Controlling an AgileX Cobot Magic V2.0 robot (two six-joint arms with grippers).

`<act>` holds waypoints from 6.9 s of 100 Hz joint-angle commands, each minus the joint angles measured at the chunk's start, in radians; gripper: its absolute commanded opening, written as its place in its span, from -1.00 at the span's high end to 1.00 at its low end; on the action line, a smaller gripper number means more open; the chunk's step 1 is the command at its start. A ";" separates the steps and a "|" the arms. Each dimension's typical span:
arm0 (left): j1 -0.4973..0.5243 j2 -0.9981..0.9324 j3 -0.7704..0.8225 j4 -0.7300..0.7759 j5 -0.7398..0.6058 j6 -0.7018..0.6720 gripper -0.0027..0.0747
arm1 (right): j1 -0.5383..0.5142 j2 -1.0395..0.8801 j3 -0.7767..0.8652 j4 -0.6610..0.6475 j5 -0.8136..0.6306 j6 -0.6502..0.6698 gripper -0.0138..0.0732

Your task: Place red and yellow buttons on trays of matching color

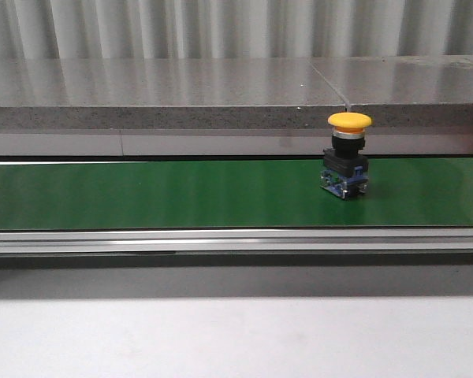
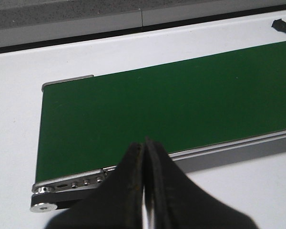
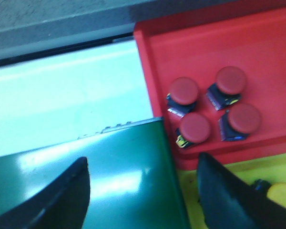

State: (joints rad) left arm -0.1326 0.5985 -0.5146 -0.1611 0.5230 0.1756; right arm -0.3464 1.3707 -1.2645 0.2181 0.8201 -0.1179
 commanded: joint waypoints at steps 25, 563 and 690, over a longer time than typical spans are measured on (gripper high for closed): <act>-0.009 0.000 -0.027 -0.006 -0.072 0.003 0.98 | 0.212 -0.054 -0.015 0.000 0.083 -0.019 -0.78; -0.009 0.000 -0.027 -0.006 -0.072 0.003 0.98 | -0.421 0.038 0.327 -0.114 -0.238 0.225 -0.56; -0.009 0.000 -0.027 -0.006 -0.072 0.003 0.98 | 0.247 -0.411 0.376 -0.149 -0.344 0.118 0.84</act>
State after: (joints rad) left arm -0.1326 0.5977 -0.5146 -0.1611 0.5230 0.1756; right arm -0.1031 1.0133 -0.8853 0.0952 0.5870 0.0135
